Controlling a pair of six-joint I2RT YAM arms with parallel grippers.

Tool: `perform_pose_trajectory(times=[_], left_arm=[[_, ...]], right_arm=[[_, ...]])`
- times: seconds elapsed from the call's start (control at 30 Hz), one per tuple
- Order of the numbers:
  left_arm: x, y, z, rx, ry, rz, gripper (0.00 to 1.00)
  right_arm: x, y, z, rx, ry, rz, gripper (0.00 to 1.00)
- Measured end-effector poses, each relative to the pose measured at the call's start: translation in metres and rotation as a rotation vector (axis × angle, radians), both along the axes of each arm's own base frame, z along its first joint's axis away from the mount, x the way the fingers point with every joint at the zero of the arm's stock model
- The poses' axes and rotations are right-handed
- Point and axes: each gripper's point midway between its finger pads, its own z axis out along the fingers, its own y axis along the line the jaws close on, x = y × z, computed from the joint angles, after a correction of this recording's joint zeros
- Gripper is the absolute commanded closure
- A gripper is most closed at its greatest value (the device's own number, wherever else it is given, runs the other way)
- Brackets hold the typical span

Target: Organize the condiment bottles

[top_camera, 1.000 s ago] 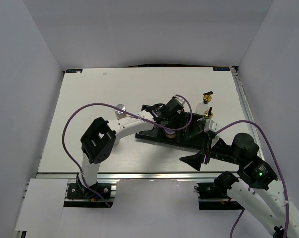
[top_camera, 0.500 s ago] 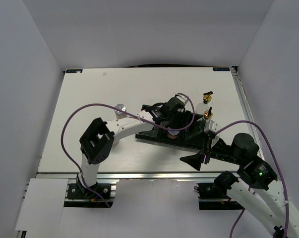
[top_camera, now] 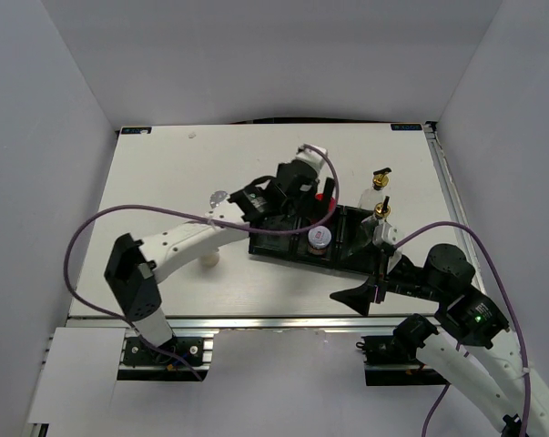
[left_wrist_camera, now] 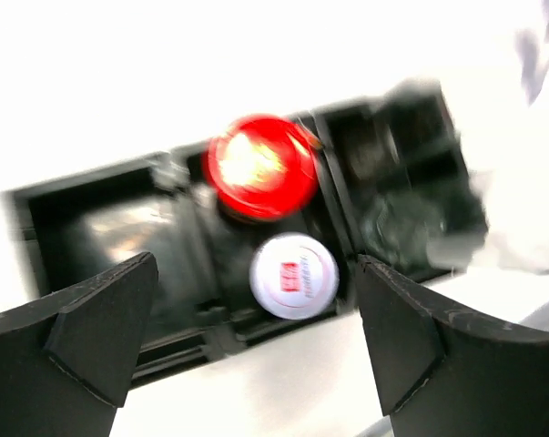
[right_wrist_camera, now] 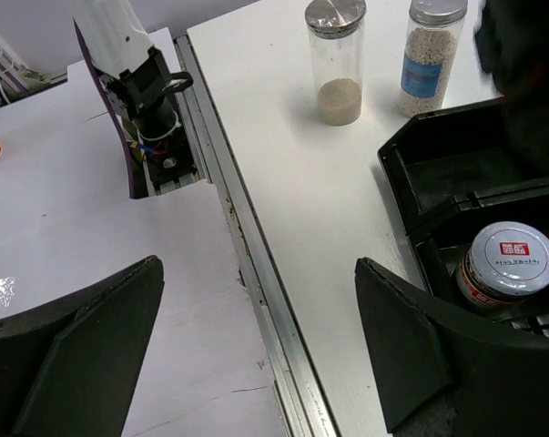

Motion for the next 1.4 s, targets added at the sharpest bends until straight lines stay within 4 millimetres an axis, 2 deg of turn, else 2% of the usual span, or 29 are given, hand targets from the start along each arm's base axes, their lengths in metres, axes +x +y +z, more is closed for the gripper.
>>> perform_pose_trajectory(times=[0.1,0.2,0.27,0.33,0.37,0.43,0.5,0.63,0.83,0.93,1.03,1.13,1.4], left_arm=[[0.018,0.035,0.041,-0.048,-0.073,0.116,0.02],[0.044,0.097,0.059,-0.072,-0.109,0.292,0.02],[0.057,0.147,0.054,-0.052,-0.12,0.429,0.02],[0.06,0.189,0.043,-0.008,-0.118,0.535,0.02],[0.057,0.205,0.035,0.014,-0.11,0.571,0.02],[0.052,0.224,0.025,0.038,-0.099,0.608,0.02],[0.048,0.236,0.02,0.052,-0.088,0.636,0.02],[0.038,0.249,0.018,0.037,-0.065,0.696,0.02],[0.01,0.285,0.008,0.067,-0.007,0.83,0.02],[-0.001,0.305,-0.004,0.079,0.023,0.881,0.02],[-0.012,0.319,-0.027,0.107,0.083,0.905,0.02],[-0.02,0.319,-0.047,0.122,0.141,0.891,0.02],[-0.026,0.305,-0.065,0.067,0.194,0.828,0.02]], right_arm=[[0.0,0.001,-0.002,-0.006,0.007,0.005,0.1],[0.002,0.003,-0.005,-0.018,0.022,0.007,0.11],[0.003,0.004,-0.007,-0.026,0.032,0.007,0.11],[0.005,0.005,-0.009,-0.032,0.039,0.003,0.1],[0.006,0.005,-0.01,-0.035,0.041,0.002,0.11],[0.007,0.006,-0.011,-0.039,0.045,-0.002,0.11],[0.008,0.006,-0.011,-0.041,0.047,-0.004,0.11],[0.008,0.006,-0.011,-0.041,0.046,-0.004,0.11],[0.009,0.007,-0.013,-0.047,0.053,-0.003,0.11],[0.008,0.006,-0.013,-0.046,0.051,-0.003,0.1],[0.007,0.006,-0.012,-0.04,0.043,-0.002,0.11],[0.006,0.005,-0.013,-0.038,0.038,0.0,0.11],[0.006,0.006,-0.014,-0.039,0.036,0.005,0.11]])
